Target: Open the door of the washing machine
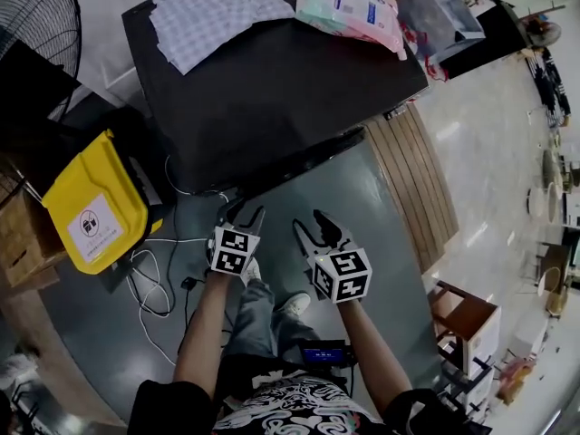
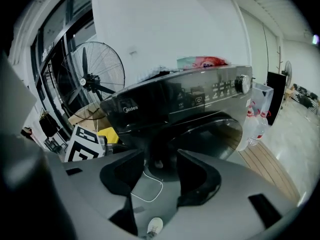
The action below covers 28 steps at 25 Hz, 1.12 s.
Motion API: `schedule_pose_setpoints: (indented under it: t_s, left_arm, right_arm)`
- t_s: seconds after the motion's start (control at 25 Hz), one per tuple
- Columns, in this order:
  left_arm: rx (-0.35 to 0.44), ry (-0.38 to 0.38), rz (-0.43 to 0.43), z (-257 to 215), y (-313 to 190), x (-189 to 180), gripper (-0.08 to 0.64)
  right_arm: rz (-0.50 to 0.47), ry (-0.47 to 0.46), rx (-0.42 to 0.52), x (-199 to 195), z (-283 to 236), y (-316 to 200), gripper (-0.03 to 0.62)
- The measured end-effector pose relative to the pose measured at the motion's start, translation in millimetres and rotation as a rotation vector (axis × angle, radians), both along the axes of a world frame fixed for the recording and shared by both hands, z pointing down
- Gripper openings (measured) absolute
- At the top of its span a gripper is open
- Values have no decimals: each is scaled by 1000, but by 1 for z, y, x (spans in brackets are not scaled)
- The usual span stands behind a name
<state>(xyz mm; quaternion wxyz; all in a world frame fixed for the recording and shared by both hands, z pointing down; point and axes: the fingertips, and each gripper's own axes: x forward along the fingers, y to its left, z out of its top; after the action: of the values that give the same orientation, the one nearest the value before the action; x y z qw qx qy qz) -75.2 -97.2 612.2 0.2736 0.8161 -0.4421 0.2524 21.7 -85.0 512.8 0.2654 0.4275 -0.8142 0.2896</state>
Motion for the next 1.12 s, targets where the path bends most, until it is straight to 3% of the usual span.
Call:
schedule_pose_setpoints:
  t_s: [0.16,0.28,0.4,0.56,0.68,1.12]
  left_arm:
    - [-20,-30,-3,36,-15,0,168]
    - [-35,-9,14,54,-23,3,154]
    - [-14,-5,78,55,-27,13,140]
    - [12,-66,131,56,-32,19,115]
    - [15,-96,155,58,-29,20,104]
    - [-27,-91,142,58,-25,23,103]
  right_arm:
    - [15,-4,-30,-1,28,-3,204]
    - [36,-8,-45,3,48,-2,187]
    - [59,-5,-67,7,60,0,186]
    - [85,-3,-69,13,65,-1,176]
    - [99,-12,-68,16,65,2,130]
    - [140,-38,-100,12,61,2,124]
